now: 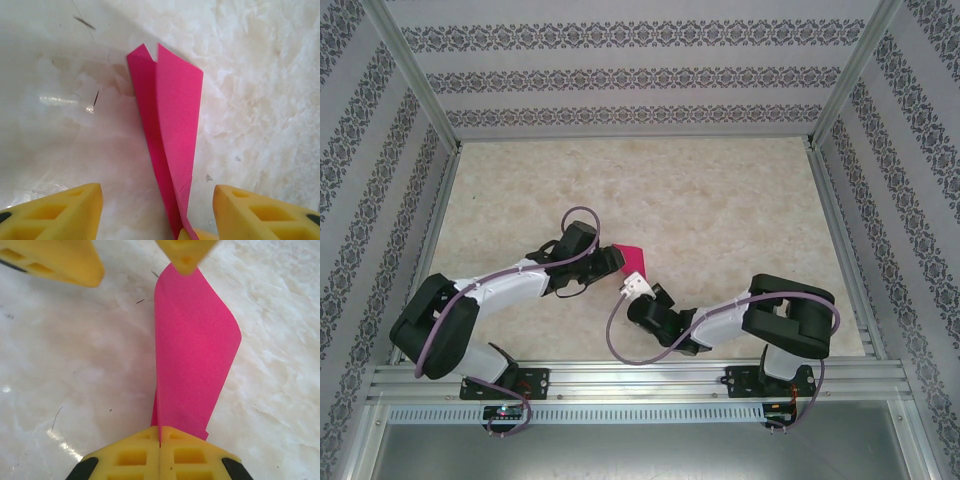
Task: Fold a paper plane with a square sheet of paper (pick it up from the middle)
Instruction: Fold the wing for the fifth time at the center of the table.
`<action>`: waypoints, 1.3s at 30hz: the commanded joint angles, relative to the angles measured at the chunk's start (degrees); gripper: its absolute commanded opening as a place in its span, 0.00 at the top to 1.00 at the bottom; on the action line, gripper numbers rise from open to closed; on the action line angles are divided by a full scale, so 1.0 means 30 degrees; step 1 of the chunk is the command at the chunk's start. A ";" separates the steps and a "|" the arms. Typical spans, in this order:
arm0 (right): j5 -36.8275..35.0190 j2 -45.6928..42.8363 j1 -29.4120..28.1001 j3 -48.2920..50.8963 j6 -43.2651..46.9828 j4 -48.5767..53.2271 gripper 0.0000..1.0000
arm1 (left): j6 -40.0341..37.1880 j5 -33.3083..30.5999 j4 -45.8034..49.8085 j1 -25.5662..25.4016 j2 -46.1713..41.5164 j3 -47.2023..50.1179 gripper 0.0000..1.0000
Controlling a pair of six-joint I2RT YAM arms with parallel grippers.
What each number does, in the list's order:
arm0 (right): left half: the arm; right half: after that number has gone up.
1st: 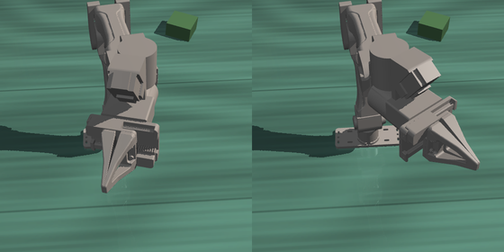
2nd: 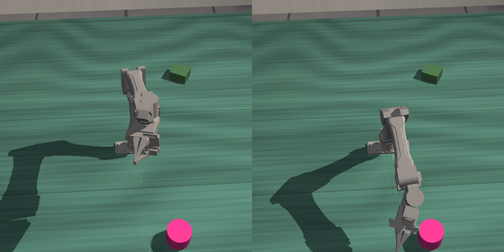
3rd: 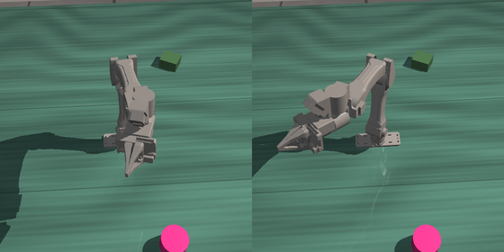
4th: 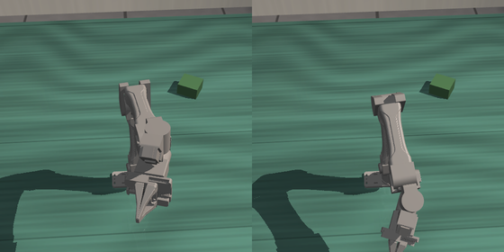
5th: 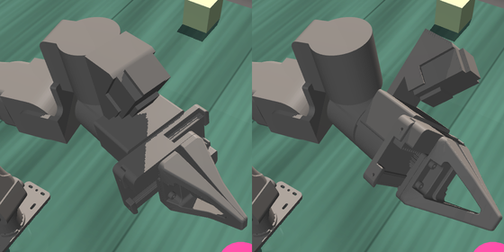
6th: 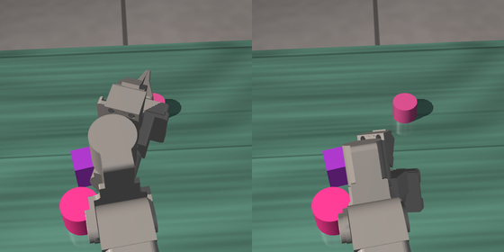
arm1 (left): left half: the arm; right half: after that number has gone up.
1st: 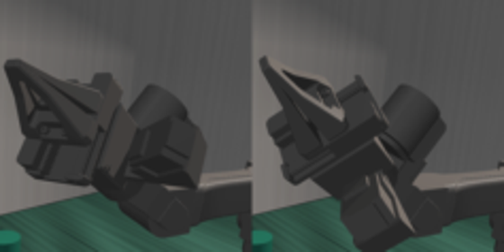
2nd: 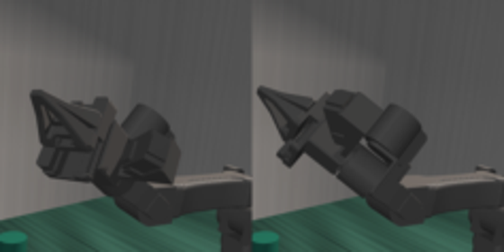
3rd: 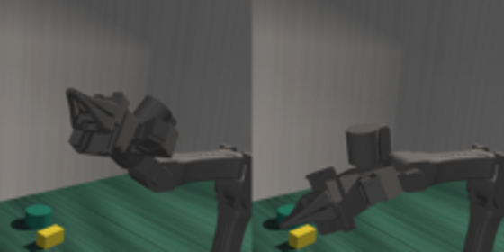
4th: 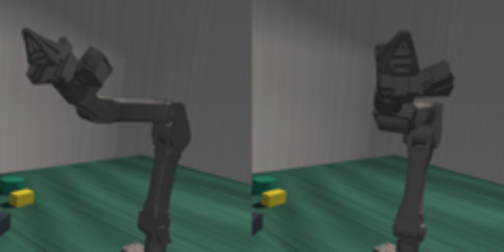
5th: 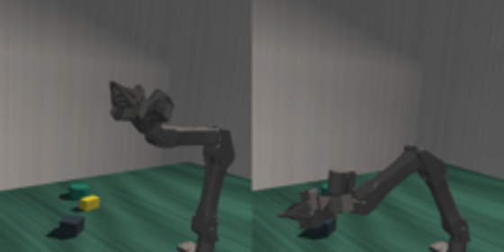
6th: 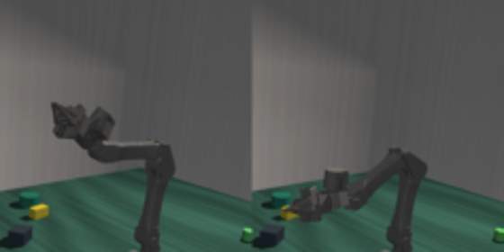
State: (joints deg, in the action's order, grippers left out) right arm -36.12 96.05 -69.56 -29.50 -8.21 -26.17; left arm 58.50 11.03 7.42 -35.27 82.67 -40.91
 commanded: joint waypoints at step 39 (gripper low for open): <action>0.8782 0.1290 0.3957 0.4740 -1.3552 -0.9710 0.98 | -0.0108 0.2749 -0.2857 0.0203 -0.0066 0.0563 0.34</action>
State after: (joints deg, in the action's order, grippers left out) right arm -12.05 98.56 -58.52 -16.80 -44.47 -52.64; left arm 57.69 17.91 2.02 -35.24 81.62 -40.01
